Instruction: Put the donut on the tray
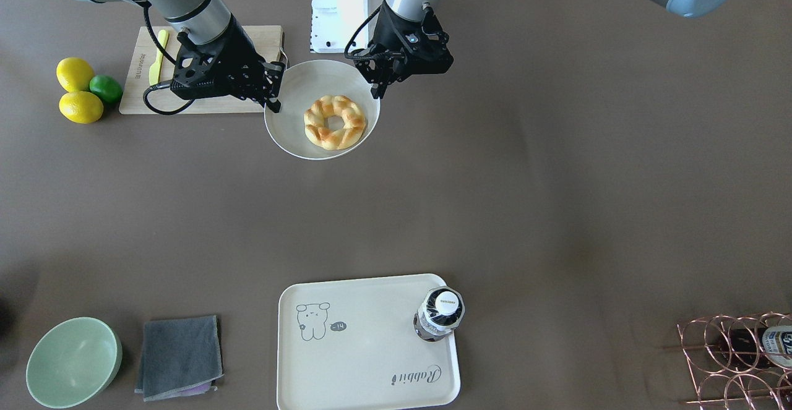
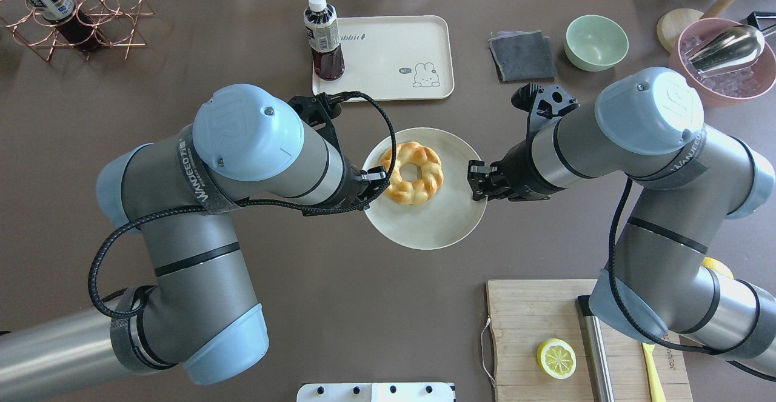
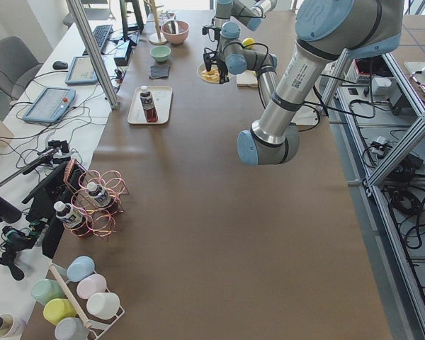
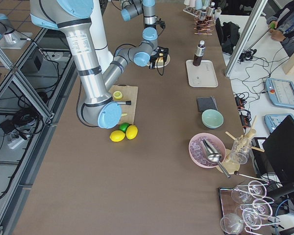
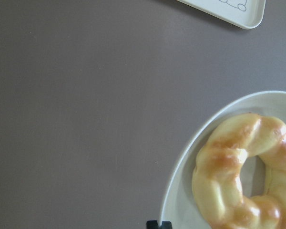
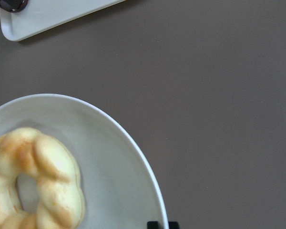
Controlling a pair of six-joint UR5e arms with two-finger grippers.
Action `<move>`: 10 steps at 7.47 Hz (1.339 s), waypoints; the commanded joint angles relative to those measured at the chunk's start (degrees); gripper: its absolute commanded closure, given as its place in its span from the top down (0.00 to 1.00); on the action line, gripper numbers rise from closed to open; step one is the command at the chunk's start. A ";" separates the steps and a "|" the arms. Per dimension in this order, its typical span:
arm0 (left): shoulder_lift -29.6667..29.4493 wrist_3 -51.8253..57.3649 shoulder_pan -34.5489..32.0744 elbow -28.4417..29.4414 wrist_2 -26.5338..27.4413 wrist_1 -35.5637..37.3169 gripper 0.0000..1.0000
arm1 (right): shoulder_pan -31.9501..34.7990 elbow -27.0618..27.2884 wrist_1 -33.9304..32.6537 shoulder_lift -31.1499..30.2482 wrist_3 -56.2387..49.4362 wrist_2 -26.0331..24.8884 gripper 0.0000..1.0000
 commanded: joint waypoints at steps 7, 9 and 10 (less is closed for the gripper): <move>3.82 0.13 -1.55 -2.23 0.58 -0.12 0.97 | 0.31 -6.64 4.24 1.03 4.79 -5.70 0.00; 4.62 0.04 -1.90 -3.38 0.50 -0.03 0.97 | 3.29 -17.68 8.13 8.02 15.66 -6.69 0.00; 4.88 -0.04 -1.99 -3.47 0.58 -0.03 0.97 | 5.22 -24.96 8.13 14.07 20.78 -6.60 0.00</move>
